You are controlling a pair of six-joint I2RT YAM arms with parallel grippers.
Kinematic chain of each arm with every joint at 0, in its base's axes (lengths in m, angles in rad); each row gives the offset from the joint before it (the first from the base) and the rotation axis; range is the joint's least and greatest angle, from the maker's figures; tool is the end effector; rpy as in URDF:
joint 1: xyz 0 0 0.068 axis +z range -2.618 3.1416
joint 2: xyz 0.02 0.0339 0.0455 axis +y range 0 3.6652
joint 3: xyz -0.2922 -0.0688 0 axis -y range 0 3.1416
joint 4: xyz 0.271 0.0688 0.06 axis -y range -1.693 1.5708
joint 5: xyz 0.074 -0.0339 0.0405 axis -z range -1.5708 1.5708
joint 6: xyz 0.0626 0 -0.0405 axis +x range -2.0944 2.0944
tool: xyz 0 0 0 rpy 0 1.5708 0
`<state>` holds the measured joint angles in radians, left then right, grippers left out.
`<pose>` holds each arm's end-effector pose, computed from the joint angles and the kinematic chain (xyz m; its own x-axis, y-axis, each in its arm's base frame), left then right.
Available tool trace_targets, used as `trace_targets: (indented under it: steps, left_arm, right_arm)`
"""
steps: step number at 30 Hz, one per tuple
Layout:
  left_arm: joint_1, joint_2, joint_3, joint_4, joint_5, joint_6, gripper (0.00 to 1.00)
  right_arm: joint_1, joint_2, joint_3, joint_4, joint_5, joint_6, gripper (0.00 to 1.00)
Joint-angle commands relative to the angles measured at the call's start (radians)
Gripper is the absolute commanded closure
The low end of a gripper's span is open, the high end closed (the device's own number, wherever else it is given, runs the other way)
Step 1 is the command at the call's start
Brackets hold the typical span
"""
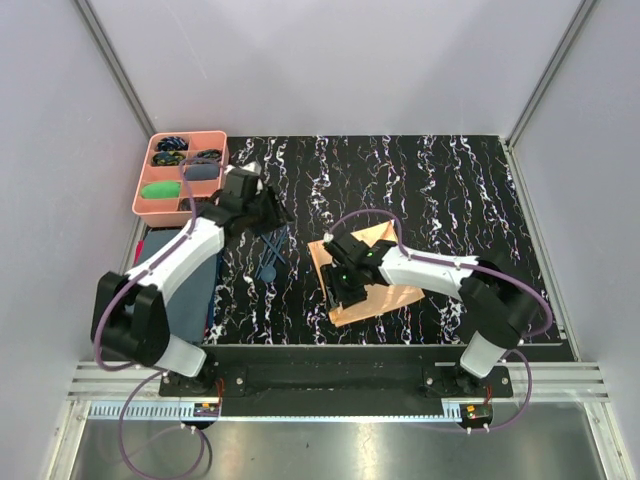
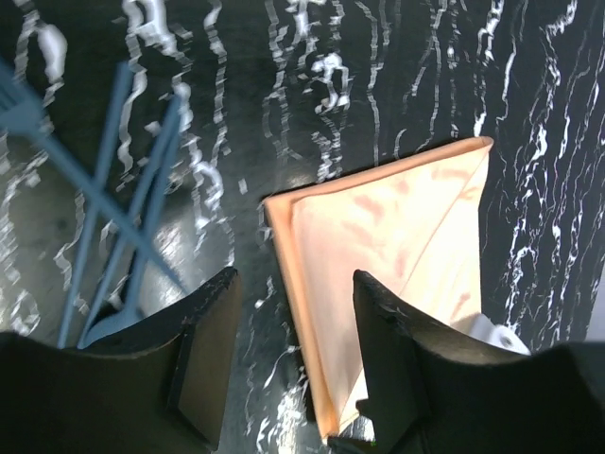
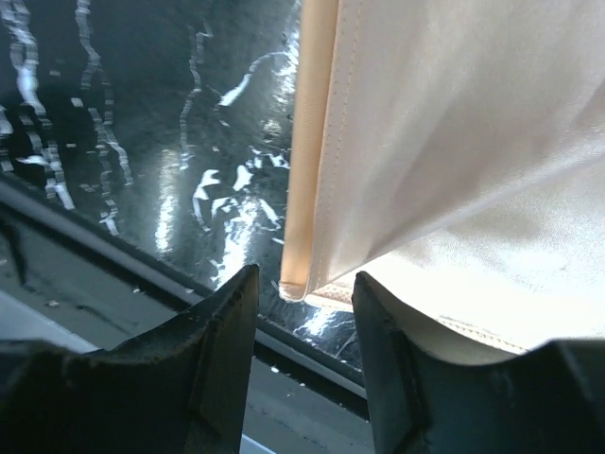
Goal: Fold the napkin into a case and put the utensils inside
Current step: Turn over the upper triangle folded napkin at the center of the board.
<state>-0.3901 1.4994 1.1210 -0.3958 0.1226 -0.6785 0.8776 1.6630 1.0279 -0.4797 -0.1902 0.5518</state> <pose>0.3397 -0.1480 0.2654 -0.7910 -0.3483 -0.5030 -0.0490 0.8556 -0.5153 0.2211 0.2847 0.1704 -0.9124 -0.2927 -0.2860 -0.3878 0.8418 0.3754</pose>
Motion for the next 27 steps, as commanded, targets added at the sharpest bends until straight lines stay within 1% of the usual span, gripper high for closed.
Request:
trace_targets:
  steps: [1,4,8,14,17,18,19,23,27]
  left_arm:
    - [0.022,-0.128,-0.111,0.011,0.032,-0.049,0.47]
    - [0.022,-0.194,-0.18,0.026,0.074,-0.056,0.48]
    - [0.022,-0.254,-0.25,0.038,0.089,-0.058,0.48]
    - [0.022,-0.298,-0.305,0.051,0.106,-0.046,0.48]
    - [0.022,-0.303,-0.32,0.064,0.121,-0.046,0.48]
    - [0.022,-0.306,-0.323,0.064,0.126,-0.044,0.48]
    - [0.022,-0.306,-0.326,0.066,0.124,-0.044,0.48]
    - [0.022,-0.306,-0.329,0.069,0.14,-0.036,0.47]
    - [0.022,-0.298,-0.331,0.069,0.146,-0.036,0.42]
  right_arm:
    - [0.046,0.046,0.089,-0.089,0.121,-0.001,0.48]
    - [0.064,0.079,0.125,-0.128,0.161,0.01,0.49]
    - [0.089,0.122,0.161,-0.157,0.185,0.025,0.54]
    - [0.129,0.159,0.216,-0.238,0.262,0.027,0.54]
    - [0.132,0.175,0.215,-0.241,0.253,0.031,0.56]
    - [0.132,0.179,0.21,-0.24,0.245,0.03,0.6]
    - [0.132,0.185,0.205,-0.234,0.232,0.033,0.61]
    - [0.132,0.192,0.167,-0.206,0.23,0.04,0.61]
    - [0.133,0.208,0.141,-0.206,0.232,0.034,0.6]
